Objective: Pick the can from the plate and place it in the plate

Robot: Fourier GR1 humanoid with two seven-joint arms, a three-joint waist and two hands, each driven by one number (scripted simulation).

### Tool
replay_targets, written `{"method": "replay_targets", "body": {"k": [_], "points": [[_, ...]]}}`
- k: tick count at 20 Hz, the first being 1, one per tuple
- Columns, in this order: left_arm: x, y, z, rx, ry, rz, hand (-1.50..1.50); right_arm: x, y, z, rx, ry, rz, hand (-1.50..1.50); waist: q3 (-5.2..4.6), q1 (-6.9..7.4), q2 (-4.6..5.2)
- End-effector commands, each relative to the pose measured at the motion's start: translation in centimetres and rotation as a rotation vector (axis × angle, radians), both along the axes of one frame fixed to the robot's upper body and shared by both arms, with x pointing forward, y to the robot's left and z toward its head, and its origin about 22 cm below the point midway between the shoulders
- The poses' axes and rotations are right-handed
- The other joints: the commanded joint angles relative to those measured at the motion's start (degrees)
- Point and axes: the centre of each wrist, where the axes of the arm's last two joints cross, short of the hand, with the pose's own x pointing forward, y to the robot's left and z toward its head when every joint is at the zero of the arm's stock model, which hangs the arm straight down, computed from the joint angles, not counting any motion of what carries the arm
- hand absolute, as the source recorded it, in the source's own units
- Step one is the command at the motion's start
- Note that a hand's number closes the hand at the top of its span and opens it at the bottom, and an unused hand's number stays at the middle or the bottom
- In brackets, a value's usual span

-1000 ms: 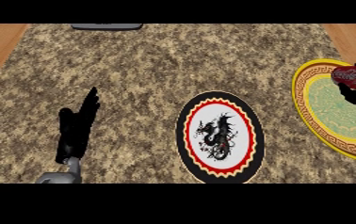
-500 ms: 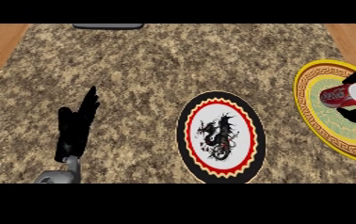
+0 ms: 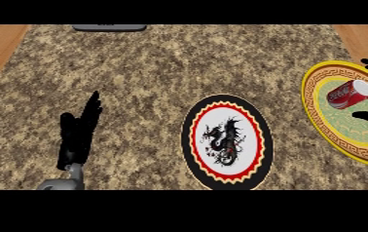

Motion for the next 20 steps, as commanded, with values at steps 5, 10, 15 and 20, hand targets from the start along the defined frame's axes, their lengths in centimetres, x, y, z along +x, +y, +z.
{"method": "replay_targets", "body": {"k": [5, 10, 15, 20], "points": [[0.5, -0.2, 0.5, -0.001, -0.007, -0.004, 0.00, -1.4, -2.9, 0.7, 0.469, -0.264, -0.053, -1.50, -0.01, -0.23, 0.02], [0.4, 0.4, -0.2, -0.006, -0.012, 0.003, 0.00, -4.8, -5.4, -1.1, 0.559, -0.221, -0.018, -1.50, -0.05, -0.03, 0.03], [0.0, 0.6, 0.2, 0.009, 0.005, -0.002, 0.00, -6.0, -6.5, -1.2, 0.582, -0.230, 0.000, -1.50, 0.04, 0.60, 0.21], [0.5, -0.9, 0.1, 0.005, -0.002, -0.006, 0.00, -6.6, -6.0, -2.7, 0.561, -0.265, 0.046, -1.50, 0.03, 0.32, 0.15]]}}
